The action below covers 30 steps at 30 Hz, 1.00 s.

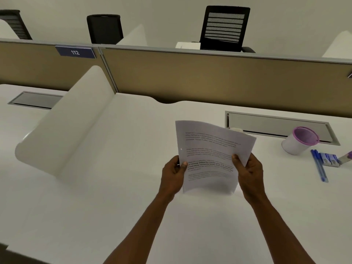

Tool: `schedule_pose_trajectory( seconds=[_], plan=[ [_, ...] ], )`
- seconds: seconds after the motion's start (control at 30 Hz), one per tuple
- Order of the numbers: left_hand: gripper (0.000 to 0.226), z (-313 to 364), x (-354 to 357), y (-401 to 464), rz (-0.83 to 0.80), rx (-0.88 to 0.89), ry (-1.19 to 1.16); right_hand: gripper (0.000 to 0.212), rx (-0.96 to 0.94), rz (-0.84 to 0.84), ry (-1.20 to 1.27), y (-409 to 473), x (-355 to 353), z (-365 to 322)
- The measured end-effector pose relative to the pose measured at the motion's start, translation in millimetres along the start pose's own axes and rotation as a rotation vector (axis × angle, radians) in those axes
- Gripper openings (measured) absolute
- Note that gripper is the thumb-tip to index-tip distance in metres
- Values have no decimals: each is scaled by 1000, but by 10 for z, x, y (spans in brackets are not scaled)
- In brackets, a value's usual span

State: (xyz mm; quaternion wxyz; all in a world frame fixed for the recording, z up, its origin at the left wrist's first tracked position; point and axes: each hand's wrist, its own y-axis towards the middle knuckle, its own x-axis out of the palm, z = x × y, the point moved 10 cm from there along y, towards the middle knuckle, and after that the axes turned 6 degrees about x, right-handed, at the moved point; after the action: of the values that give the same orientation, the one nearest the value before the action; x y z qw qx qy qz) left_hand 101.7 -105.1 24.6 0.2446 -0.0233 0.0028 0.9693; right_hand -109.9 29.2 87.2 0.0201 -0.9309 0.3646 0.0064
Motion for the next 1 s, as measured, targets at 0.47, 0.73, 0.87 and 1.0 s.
schedule_pose_trajectory(
  seconds=[0.47,0.73,0.87,1.0],
  plan=[
    [22,404,90,-50,218,135,-53,24,11,71,-26,-204,-235,88],
    [24,381,89,-27,174,127,3,25,41,46,-33,-215,-266,155],
    [24,405,74,-27,151,127,9,24,53,39,-21,-220,-257,172],
    [24,436,58,-29,130,143,5,28,53,47,-14,-238,-263,153]
  ],
)
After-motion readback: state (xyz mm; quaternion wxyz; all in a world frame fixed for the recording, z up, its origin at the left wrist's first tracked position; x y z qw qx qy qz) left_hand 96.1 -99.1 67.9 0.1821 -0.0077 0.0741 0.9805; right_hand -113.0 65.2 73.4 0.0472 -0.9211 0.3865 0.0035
